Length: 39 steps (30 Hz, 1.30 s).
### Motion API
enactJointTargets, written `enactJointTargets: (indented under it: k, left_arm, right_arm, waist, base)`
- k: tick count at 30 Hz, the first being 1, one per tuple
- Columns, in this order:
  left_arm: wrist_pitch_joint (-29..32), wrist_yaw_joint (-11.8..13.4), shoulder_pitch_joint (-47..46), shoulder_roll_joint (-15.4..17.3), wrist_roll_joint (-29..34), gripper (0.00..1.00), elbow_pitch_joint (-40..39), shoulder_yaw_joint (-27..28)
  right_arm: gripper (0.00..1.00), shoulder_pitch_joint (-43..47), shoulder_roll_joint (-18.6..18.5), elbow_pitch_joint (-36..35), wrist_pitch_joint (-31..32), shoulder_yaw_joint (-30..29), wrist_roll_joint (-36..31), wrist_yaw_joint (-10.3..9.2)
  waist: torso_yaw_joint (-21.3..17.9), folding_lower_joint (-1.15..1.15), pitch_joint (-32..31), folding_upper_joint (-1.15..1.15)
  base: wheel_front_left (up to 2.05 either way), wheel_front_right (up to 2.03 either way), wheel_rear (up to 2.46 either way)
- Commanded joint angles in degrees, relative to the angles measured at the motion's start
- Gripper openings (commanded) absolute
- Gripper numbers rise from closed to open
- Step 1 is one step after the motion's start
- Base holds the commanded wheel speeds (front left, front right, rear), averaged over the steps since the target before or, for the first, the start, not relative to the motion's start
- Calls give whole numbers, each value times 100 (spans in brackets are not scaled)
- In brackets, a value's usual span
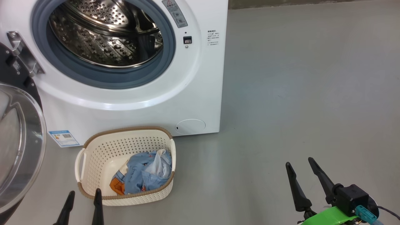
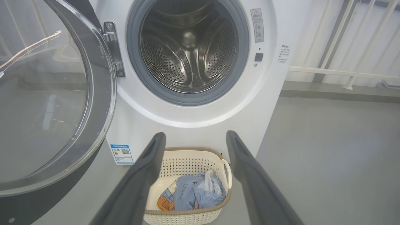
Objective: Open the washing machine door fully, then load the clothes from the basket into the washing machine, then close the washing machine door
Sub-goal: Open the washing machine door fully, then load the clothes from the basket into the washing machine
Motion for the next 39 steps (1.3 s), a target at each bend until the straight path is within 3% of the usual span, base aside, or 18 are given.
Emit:
enactJointTargets:
  k: [1, 14, 30, 39]
  left_arm:
    - [-36, 36, -133, 62, 12, 100, -149, 174]
    - [-36, 41, -199, 62, 1, 100, -85, 199]
    - [-36, 138, -316, 62, -42, 100, -174, 273]
    - [-36, 150, -315, 62, -43, 100, -137, 249]
  right_arm:
    - [100, -139, 2, -112, -44, 160, -76, 9]
    - [100, -152, 2, -57, -44, 161, -72, 9]
    - [100, -226, 2, 20, -44, 195, -45, 9]
    - [100, -256, 2, 50, -44, 181, -34, 9]
  waist:
    - [6, 0, 8, 0]
    - [45, 0, 58, 0]
    - [45, 0, 196, 0]
    - [49, 0, 250, 0]
  base:
    - [0, 0, 0]
    - [24, -24, 0]
    - [169, -169, 0]
    - [84, -84, 0]
